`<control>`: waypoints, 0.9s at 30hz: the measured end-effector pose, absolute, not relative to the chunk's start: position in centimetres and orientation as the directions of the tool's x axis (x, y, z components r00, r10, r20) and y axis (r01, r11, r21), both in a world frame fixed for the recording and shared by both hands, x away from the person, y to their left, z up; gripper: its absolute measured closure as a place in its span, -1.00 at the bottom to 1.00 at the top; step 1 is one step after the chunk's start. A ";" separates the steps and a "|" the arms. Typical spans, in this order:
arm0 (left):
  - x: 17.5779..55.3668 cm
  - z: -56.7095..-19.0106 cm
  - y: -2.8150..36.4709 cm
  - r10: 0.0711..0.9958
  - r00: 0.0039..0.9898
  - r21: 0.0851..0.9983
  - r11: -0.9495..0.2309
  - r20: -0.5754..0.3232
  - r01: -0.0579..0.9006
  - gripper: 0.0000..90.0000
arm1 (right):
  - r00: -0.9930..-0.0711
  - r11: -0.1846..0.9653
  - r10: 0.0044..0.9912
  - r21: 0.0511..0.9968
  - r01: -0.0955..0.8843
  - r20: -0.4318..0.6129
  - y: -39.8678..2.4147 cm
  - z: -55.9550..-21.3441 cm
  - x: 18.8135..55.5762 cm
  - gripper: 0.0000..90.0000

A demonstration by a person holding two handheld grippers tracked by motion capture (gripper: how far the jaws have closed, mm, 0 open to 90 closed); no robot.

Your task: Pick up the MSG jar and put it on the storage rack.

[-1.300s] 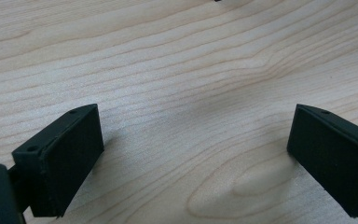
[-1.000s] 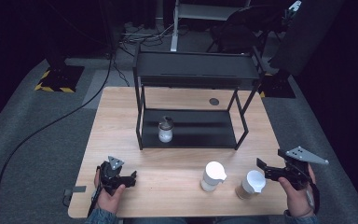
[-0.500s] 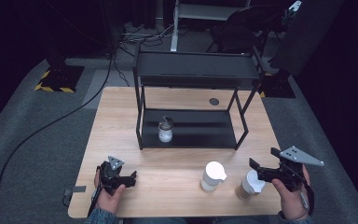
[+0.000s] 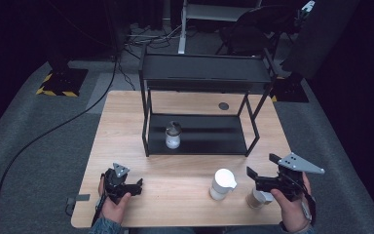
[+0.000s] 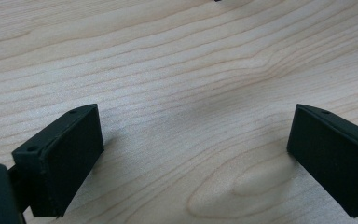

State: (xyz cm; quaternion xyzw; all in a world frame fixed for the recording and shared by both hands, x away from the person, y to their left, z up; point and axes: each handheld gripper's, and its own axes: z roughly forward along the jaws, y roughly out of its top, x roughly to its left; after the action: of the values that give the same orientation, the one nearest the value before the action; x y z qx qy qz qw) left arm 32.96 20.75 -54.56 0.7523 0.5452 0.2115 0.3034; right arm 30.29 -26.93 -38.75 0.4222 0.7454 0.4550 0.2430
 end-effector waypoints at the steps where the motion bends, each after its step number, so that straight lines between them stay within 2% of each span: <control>1: 33.0 -54.6 20.8 0.949 0.316 0.686 -0.222 -0.012 0.692 -0.93 | -0.528 0.231 0.849 0.883 0.407 0.022 -26.7 -38.8 30.3 -0.89; 6: 33.0 -54.6 20.7 0.949 0.315 0.687 -0.220 -0.013 0.692 -0.93 | -0.549 0.217 0.834 0.885 0.411 0.051 -25.4 -39.0 30.1 -0.89; 27: 33.0 -54.5 20.8 0.948 0.317 0.686 -0.223 -0.012 0.693 -0.93 | -0.587 0.242 0.809 0.887 0.393 0.039 -20.9 -41.3 29.4 -0.86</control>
State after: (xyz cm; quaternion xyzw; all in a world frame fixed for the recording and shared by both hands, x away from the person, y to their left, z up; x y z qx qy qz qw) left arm 32.95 20.77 -54.55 0.7531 0.5448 0.2110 0.3026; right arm 29.42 -20.94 -41.26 0.3972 0.7564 0.4704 0.2210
